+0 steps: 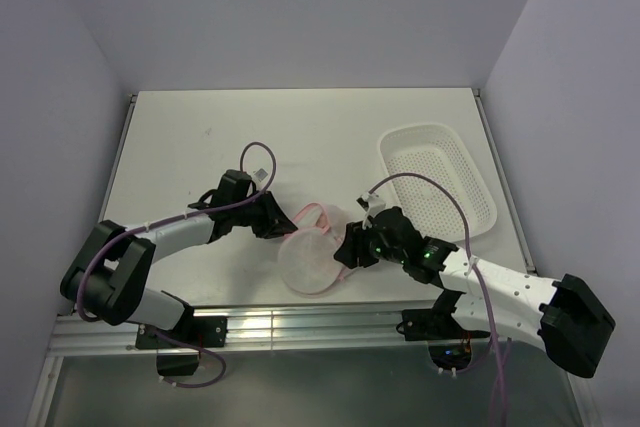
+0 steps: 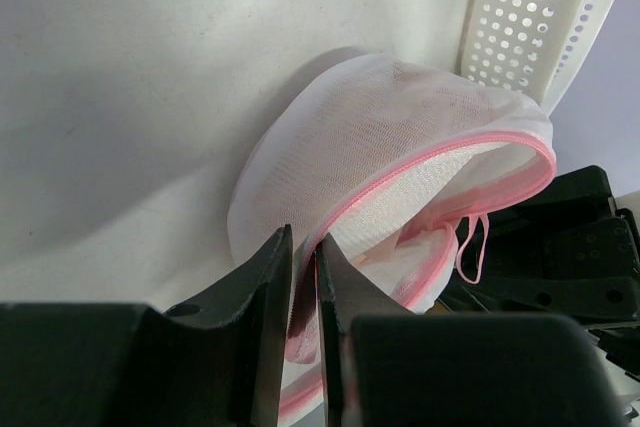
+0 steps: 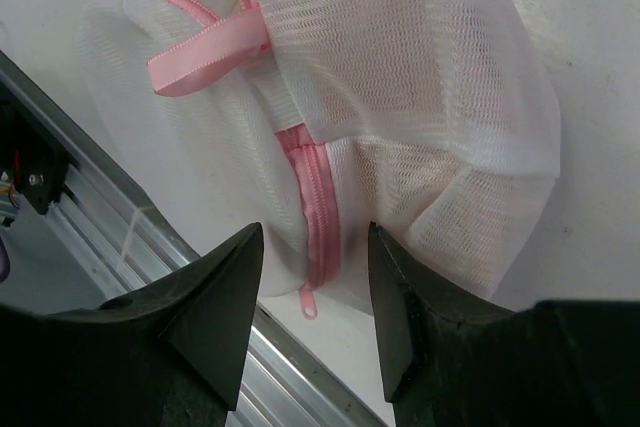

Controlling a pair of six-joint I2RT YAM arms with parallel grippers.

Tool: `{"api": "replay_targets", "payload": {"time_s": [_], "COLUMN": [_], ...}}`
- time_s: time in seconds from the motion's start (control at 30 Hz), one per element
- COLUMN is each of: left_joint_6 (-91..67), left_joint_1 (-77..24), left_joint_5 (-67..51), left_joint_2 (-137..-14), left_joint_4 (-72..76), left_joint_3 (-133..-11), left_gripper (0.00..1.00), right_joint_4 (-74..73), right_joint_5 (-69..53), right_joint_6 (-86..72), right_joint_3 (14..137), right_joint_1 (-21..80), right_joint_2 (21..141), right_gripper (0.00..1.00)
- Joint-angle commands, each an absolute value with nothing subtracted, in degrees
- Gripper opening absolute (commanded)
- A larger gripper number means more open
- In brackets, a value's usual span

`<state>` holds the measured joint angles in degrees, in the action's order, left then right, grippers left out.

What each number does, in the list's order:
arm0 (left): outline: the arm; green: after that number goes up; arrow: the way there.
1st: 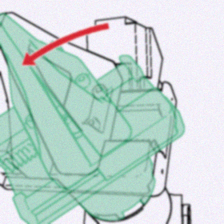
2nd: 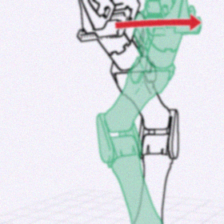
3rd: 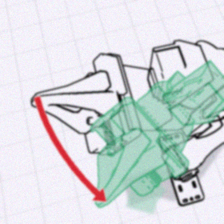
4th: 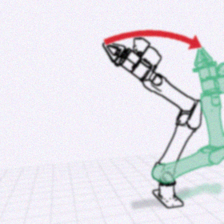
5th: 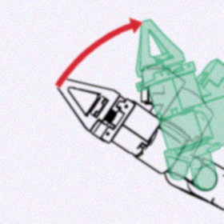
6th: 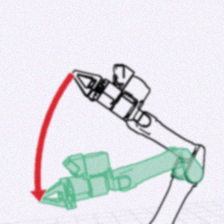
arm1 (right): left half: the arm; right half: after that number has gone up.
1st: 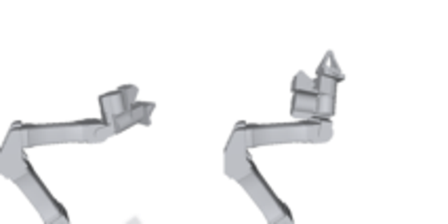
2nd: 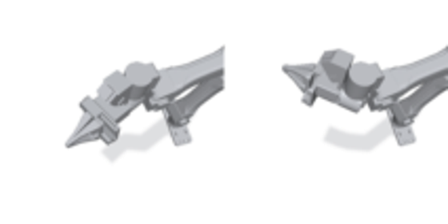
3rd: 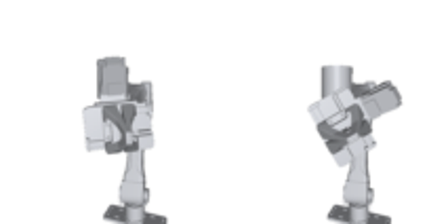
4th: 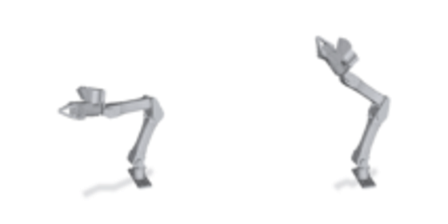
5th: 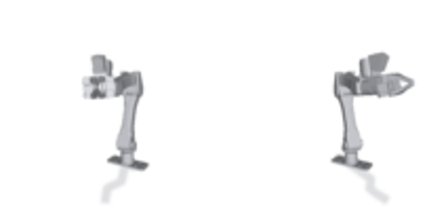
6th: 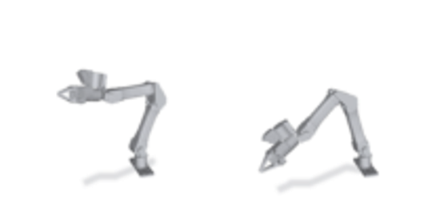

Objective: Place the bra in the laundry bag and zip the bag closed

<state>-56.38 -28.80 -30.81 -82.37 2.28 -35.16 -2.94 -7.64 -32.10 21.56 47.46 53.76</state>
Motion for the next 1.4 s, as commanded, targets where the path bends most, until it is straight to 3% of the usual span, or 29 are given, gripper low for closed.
{"api": "replay_targets", "payload": {"time_s": [0.0,0.23,0.27,0.47,0.67,0.83,1.03,1.37], "left_joint_6": [-54.8,-54.5,-54.5,-52.8,-48.1,-45.2,-45.7,-43.6], "left_joint_1": [-28.6,-28.7,-28.7,-28.7,-28.7,-28.7,-28.6,-30.5], "left_joint_5": [-32.2,-32.2,-32.2,-31.1,-23.2,-17.3,-15.4,-3.1], "left_joint_2": [-82.7,-82.6,-82.5,-81.8,-78.0,-74.8,-70.1,-48.5], "left_joint_4": [4.0,4.0,3.9,1.9,-8.1,-14.4,-14.8,-24.2], "left_joint_3": [-37.2,-37.4,-37.4,-38.2,-43.0,-46.1,-41.1,-41.7], "left_gripper": [0.22,0.22,0.22,0.24,0.37,0.34,0.29,0.41], "right_joint_4": [1.4,1.0,0.7,-2.0,-8.8,-11.9,-13.9,-12.2], "right_joint_5": [-8.6,-8.8,-8.7,-8.8,-7.5,-10.3,-11.6,-7.4], "right_joint_6": [-32.3,-33.0,-33.5,-34.9,-38.1,-40.3,-42.7,-53.8], "right_joint_3": [22.0,22.2,22.3,24.3,29.6,35.1,41.2,47.0], "right_joint_1": [48.0,48.2,48.1,48.2,48.2,48.2,44.8,43.1], "right_joint_2": [54.5,54.0,53.9,53.3,51.8,48.7,50.5,61.8], "right_gripper": [0.53,0.35,0.26,0.00,0.00,0.00,0.00,0.00]}}
